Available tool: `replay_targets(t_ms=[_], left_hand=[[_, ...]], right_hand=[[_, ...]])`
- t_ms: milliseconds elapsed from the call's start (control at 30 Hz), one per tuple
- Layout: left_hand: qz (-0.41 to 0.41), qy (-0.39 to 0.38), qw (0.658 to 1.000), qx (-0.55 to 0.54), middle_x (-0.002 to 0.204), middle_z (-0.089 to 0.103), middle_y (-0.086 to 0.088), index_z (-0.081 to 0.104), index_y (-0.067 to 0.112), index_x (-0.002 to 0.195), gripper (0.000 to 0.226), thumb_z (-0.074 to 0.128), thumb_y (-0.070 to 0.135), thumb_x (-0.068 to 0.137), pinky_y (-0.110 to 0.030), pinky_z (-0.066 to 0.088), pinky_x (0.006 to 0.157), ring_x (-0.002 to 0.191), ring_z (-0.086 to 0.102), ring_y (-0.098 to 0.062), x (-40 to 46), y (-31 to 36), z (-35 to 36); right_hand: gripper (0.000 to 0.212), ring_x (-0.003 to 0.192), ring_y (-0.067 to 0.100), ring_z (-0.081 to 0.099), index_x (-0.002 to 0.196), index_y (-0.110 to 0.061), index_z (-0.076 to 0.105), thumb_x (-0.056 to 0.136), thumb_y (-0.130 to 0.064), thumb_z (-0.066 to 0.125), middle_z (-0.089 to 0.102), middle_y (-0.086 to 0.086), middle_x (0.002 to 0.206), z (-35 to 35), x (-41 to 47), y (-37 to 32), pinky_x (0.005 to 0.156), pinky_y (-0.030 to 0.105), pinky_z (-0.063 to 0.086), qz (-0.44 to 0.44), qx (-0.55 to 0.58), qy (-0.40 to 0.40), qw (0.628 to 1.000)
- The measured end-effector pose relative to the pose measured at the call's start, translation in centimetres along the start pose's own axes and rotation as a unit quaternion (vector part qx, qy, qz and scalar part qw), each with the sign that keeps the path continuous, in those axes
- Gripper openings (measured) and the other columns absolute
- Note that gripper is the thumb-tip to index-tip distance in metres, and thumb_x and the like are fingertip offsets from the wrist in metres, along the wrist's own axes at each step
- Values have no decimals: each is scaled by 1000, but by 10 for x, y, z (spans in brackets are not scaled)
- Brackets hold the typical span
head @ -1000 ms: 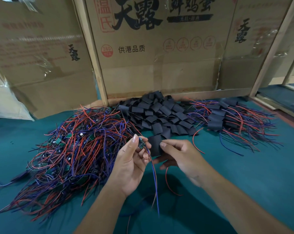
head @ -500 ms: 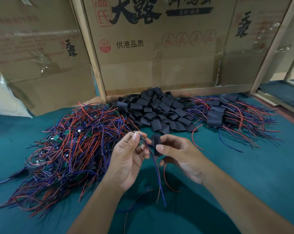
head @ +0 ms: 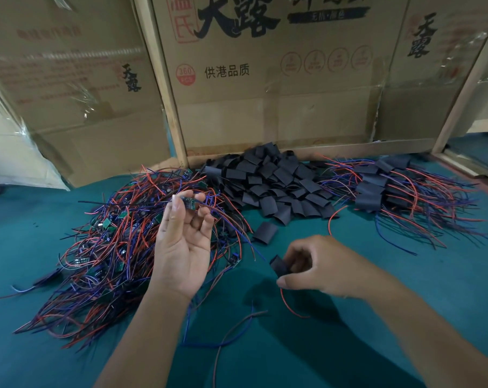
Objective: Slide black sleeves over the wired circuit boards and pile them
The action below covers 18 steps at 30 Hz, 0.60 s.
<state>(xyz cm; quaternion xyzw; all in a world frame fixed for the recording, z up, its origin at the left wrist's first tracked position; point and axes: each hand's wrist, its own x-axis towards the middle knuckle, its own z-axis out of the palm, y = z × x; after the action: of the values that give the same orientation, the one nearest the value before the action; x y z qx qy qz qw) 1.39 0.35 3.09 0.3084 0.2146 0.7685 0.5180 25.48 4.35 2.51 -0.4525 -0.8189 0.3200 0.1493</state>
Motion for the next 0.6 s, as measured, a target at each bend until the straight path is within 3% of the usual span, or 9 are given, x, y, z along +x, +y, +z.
replay_targets(t_ms=[133,600], left_hand=[[2,-6,1000,8,97,67,2,73,22,93,37,89,43,67,-19,55,77,80,63,-8,0,0,0],[-13,-12,1000,12,97,66,2,72,22,92,38,90,43,66,-19,55,76,80,62,-8,-3,-2,4]], right_hand=[[31,56,-2,59,78,-25,68,66,-51,81,69,-15,69,8,-5,-12,48,12,41,1,-9,3,1000],[33,57,0,59,72,-24,66,65,-53,81,68,-15,66,13,-8,-22,49,14,43,-1,-3,41,999]])
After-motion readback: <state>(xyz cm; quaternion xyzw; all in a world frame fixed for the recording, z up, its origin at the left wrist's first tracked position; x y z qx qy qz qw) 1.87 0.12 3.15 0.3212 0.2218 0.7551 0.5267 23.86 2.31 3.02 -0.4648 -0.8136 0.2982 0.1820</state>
